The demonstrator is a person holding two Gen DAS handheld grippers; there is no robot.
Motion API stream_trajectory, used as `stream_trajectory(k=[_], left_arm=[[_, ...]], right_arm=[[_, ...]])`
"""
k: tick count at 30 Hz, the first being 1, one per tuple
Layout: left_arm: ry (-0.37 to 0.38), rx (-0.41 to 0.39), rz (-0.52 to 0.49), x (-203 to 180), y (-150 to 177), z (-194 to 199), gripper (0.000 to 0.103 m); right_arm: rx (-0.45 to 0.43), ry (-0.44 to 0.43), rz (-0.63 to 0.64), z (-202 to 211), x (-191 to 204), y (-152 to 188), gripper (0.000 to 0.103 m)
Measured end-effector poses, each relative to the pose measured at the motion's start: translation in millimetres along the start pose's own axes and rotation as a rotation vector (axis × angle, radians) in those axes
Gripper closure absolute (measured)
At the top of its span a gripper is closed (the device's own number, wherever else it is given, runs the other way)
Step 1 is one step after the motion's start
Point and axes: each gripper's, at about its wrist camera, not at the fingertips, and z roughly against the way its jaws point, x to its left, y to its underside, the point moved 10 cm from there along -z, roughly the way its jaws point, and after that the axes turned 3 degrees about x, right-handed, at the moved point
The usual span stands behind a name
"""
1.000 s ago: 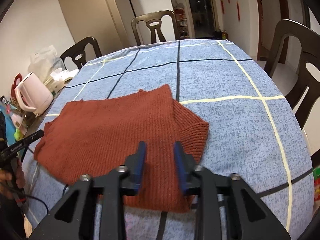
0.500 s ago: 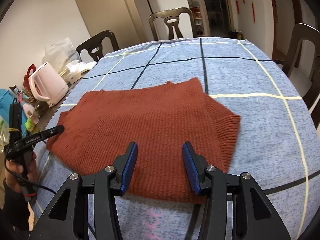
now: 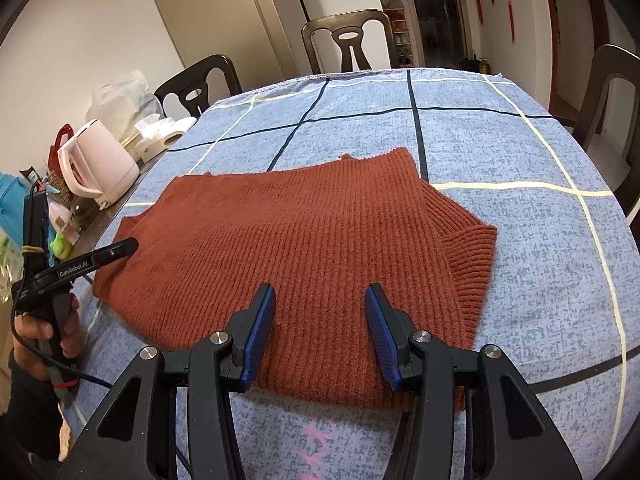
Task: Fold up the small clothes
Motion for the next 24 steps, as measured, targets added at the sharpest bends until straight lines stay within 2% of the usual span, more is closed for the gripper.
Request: stream_trajectory(k=[4,6,8,12,16,18,24], left_arm=[[0.004,-0.002,-0.001,0,0,0,0.044],[0.011,-0.004,0.004,0,0,1,0.048],[0.027,-0.006,0.014,0,0,2,0.057],[0.059,-0.002,0.039,3,-1,3,0.065],[0.093,-0.002,0.076,6,-2,3,0.080],[0.117,0.004,0.094,5,-3,3,0.085],[0.219,-0.010,0.090,-18,-17,21,0.087]], right_arm=[[0.006,0.000,0.009,-1,4,0,0.056],[0.008,-0.002,0.015,-2,6,0,0.056],[0.011,-0.004,0.016,-3,9,0,0.056],[0.012,-0.009,0.021,-4,12,1,0.056],[0.011,-0.011,0.018,-4,12,1,0.056],[0.010,-0.015,0.014,-4,12,1,0.056],[0.003,-0.024,0.004,0,12,2,0.056]])
